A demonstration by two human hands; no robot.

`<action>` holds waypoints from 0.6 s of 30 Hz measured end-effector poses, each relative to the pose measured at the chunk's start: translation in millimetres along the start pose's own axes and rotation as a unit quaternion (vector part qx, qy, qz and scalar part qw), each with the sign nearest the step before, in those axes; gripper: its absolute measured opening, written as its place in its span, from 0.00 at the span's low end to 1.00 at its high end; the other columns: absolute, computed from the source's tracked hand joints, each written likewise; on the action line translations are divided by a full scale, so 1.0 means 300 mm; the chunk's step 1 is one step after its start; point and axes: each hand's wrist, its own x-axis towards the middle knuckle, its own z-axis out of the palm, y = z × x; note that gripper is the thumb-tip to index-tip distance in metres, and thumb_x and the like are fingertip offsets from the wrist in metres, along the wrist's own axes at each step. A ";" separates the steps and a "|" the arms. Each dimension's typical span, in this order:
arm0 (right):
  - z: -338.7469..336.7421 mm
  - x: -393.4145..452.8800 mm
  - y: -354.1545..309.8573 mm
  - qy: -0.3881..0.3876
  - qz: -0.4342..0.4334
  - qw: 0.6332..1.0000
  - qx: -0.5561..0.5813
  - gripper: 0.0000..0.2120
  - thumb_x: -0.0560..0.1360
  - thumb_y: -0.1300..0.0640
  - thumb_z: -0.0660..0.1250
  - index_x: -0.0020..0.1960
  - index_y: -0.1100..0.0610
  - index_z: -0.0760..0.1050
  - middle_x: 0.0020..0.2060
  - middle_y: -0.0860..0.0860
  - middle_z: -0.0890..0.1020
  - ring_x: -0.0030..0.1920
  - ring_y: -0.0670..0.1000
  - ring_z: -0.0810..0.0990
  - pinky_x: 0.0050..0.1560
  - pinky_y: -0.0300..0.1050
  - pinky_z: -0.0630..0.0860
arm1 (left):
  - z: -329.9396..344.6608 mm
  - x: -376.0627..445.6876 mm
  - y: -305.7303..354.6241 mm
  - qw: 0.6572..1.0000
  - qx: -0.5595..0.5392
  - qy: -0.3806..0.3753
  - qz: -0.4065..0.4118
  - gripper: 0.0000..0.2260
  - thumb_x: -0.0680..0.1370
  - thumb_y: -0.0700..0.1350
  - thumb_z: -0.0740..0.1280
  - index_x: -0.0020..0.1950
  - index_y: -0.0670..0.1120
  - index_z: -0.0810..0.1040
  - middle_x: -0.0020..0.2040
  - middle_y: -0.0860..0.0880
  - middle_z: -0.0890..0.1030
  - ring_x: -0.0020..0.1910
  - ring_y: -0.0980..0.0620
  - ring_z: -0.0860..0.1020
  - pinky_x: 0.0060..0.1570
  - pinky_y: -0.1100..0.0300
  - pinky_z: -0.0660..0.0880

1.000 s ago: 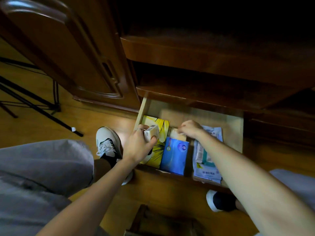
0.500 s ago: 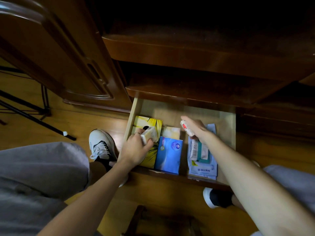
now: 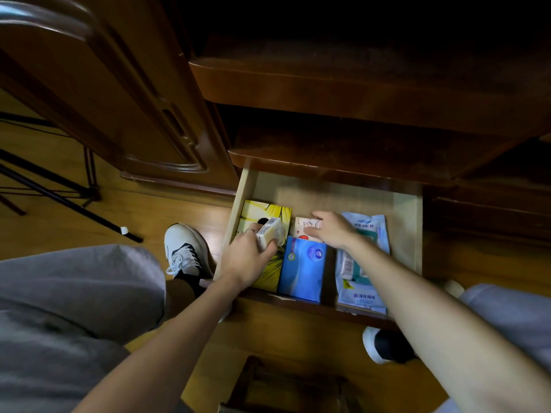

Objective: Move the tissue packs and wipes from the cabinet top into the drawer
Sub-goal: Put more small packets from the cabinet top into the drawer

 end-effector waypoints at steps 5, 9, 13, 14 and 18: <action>0.082 0.012 -0.039 0.008 0.049 0.996 0.080 0.37 0.77 0.51 0.71 0.80 0.56 0.58 0.71 0.57 0.73 0.67 0.58 0.74 0.66 0.55 0.74 | -0.009 0.001 0.016 1.000 -0.005 0.000 -0.005 0.21 0.80 0.58 0.66 0.69 0.50 0.73 0.56 0.49 0.84 0.44 0.56 0.78 0.32 0.66 0.70; 0.045 0.010 -0.016 0.021 0.082 0.987 0.140 0.41 0.75 0.49 0.71 0.82 0.52 0.53 0.78 0.55 0.63 0.71 0.57 0.70 0.68 0.54 0.71 | -0.019 0.000 0.040 1.000 -0.027 -0.009 -0.006 0.21 0.80 0.58 0.67 0.70 0.51 0.74 0.56 0.51 0.84 0.47 0.54 0.81 0.34 0.63 0.75; -0.021 -0.043 -0.009 0.050 -0.061 0.976 0.201 0.27 0.75 0.38 0.66 0.73 0.36 0.67 0.72 0.44 0.72 0.67 0.48 0.74 0.65 0.51 0.72 | -0.032 0.014 0.089 0.975 -0.213 -0.048 -0.039 0.12 0.79 0.52 0.71 0.61 0.51 0.79 0.51 0.54 0.85 0.48 0.54 0.83 0.41 0.64 0.79; -0.038 -0.061 -0.018 -0.003 -0.082 0.969 0.232 0.26 0.73 0.33 0.67 0.70 0.35 0.70 0.68 0.42 0.75 0.66 0.46 0.75 0.66 0.53 0.73 | -0.043 0.023 0.105 0.951 -0.293 -0.075 -0.065 0.08 0.79 0.50 0.72 0.57 0.52 0.81 0.50 0.52 0.86 0.49 0.52 0.84 0.45 0.62 0.81; -0.065 -0.107 -0.036 -0.110 -0.122 0.957 0.240 0.22 0.71 0.35 0.72 0.61 0.41 0.77 0.54 0.43 0.86 0.53 0.46 0.85 0.47 0.41 0.81 | -0.083 0.052 0.143 0.903 -0.383 -0.154 -0.116 0.07 0.78 0.54 0.72 0.51 0.52 0.83 0.44 0.54 0.87 0.49 0.49 0.84 0.44 0.59 0.79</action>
